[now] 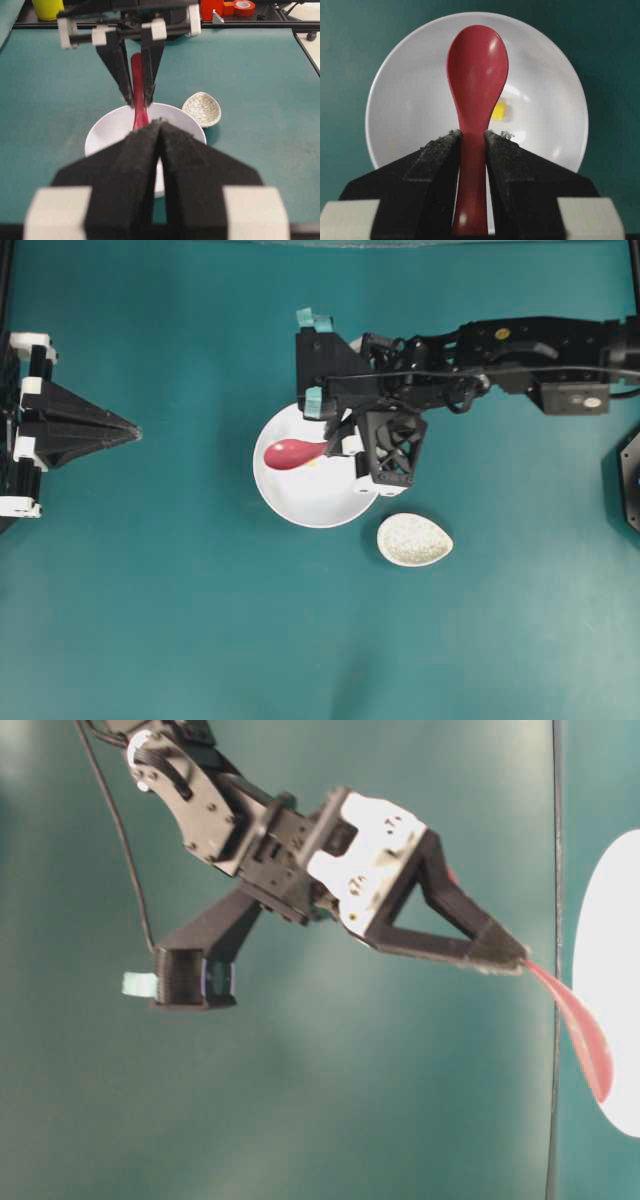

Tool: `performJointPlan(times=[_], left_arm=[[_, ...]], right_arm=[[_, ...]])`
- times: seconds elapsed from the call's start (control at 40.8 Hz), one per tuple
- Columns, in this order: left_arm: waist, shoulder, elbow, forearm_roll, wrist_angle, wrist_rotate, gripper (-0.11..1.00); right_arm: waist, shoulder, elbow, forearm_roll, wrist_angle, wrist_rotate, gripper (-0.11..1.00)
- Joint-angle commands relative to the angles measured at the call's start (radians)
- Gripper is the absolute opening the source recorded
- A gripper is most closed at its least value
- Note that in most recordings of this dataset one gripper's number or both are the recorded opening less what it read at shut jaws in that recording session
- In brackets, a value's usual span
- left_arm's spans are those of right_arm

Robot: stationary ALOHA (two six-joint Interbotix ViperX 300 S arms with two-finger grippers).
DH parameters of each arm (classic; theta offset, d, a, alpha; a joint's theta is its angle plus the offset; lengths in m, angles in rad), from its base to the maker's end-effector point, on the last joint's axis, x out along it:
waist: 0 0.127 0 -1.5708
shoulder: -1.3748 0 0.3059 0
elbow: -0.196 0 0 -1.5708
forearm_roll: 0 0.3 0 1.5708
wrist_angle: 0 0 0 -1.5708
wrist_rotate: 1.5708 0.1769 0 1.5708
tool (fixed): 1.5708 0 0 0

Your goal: Scoop the yellow hexagonal prism block from the bowl with a spoon using the right arm.

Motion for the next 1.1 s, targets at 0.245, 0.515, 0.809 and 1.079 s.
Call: performJointPlan(times=[0.245,0.515,0.809,1.079], left_arm=[[0.0,0.003,-0.02,0.003,-0.005,0.0,-0.01],[0.0,0.003,-0.018,0.003,0.005,0.0,-0.01],[0.002,0.003,-0.02,0.003,0.009,0.0,-0.01],[0.002,0.003,-0.02,0.003,0.009,0.002,-0.01]], right_arm=[[-0.002,-0.044,-0.023,-0.002,0.092,0.003,0.22],[-0.009,-0.046,-0.021,-0.003,0.169,0.005,0.22],[-0.009,-0.049,-0.008,-0.031,0.212,0.089,0.22],[-0.009,-0.049,0.017,-0.075,0.242,0.204,0.22]])
